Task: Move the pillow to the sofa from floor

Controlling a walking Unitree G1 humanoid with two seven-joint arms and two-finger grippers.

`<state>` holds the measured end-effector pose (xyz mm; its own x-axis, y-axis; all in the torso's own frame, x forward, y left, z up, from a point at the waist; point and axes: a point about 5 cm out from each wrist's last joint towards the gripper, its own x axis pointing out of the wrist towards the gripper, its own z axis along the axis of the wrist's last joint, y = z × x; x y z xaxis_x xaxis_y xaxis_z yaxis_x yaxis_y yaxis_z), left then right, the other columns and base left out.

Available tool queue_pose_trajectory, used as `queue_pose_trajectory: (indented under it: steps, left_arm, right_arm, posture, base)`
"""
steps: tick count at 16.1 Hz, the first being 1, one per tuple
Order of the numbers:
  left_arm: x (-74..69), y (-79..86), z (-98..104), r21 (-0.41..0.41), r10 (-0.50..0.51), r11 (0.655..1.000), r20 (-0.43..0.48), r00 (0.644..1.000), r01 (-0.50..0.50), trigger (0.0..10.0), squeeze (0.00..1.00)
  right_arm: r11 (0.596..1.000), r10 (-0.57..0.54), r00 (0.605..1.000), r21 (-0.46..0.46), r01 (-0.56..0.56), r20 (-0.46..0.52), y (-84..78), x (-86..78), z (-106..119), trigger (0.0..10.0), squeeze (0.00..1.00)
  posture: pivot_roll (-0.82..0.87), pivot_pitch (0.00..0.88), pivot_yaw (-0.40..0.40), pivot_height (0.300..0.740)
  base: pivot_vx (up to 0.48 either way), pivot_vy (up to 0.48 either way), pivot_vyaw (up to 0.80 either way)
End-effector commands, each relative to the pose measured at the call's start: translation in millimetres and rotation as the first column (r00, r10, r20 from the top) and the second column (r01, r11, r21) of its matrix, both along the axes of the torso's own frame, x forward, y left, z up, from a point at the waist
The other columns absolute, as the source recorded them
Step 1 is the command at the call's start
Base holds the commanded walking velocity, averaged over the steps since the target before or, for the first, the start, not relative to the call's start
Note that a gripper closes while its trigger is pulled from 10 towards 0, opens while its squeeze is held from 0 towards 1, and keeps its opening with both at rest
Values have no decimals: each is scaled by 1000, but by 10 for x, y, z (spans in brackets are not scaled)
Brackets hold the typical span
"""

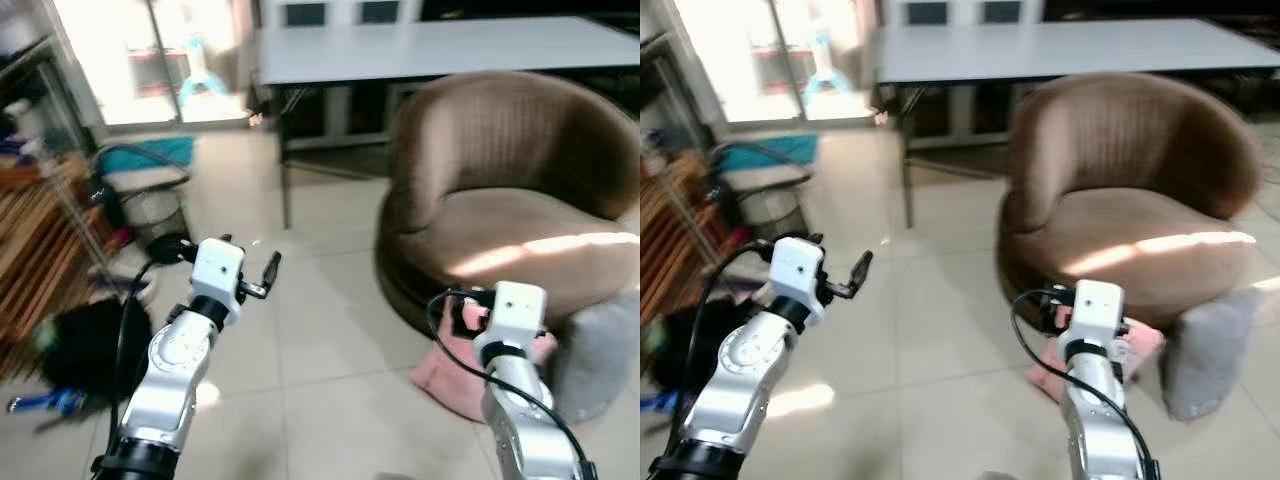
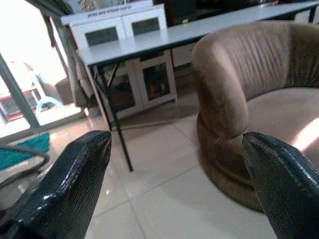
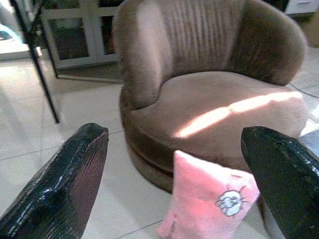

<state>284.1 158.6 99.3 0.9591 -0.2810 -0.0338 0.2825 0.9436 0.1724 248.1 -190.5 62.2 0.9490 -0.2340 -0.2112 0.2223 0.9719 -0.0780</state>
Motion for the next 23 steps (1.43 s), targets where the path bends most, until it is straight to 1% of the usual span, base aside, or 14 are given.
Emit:
queue_pose_trajectory:
  steps: [1,7,10,13,15,16,18,20,23]
  left_arm:
    - [11,-14,-5,1,3,1000,-4,1000,-3,10000,0]
    - [-12,7,-22,-7,35,999,-5,999,-35,10000,0]
    - [-32,9,-42,-9,40,999,-11,999,-40,10000,0]
    - [-34,-30,-53,-11,26,1000,-17,1000,-26,10000,0]
    - [-27,-41,-53,-12,25,1000,-17,1000,-25,10000,0]
    - [-34,-52,-58,-12,22,1000,-19,1000,-22,10000,0]
    - [-39,-61,-60,-12,20,1000,-21,1000,-20,10000,0]
    - [-46,-59,-60,-12,19,1000,-22,1000,-20,10000,0]
    - [-47,-53,-63,-11,20,1000,-23,1000,-20,10000,0]
  right_arm:
    - [1000,-2,1000,-22,2,10,-26,28,54,10000,0]
    - [999,19,1000,-39,-19,-3,-42,57,71,10000,0]
    - [999,20,1000,-39,-20,-4,-41,54,75,10000,0]
    - [999,14,1000,-41,-14,-5,-53,46,78,10000,0]
    - [997,60,998,-57,-60,-6,-12,44,84,10000,0]
    - [993,107,994,-51,-108,-31,52,48,57,10000,0]
    - [992,123,992,-29,-124,-37,76,41,41,10000,0]
    - [990,135,989,-33,-137,-57,90,27,8,10000,0]
    - [988,152,987,-28,-153,-57,105,30,4,10000,0]
  posture:
    - [-64,13,35,740]
    - [-64,25,-5,740]
    - [-73,28,-1,740]
    - [-81,33,8,740]
    - [-82,37,9,740]
    - [-79,35,11,740]
    - [-76,35,9,740]
    - [-73,34,8,740]
    - [-72,29,7,740]
  base:
    - [379,0,-800]
    - [381,0,-800]
    - [379,0,-800]
    - [382,0,-800]
    - [375,0,0]
    - [371,0,0]
    - [371,0,0]
    - [366,0,0]
    - [364,0,0]
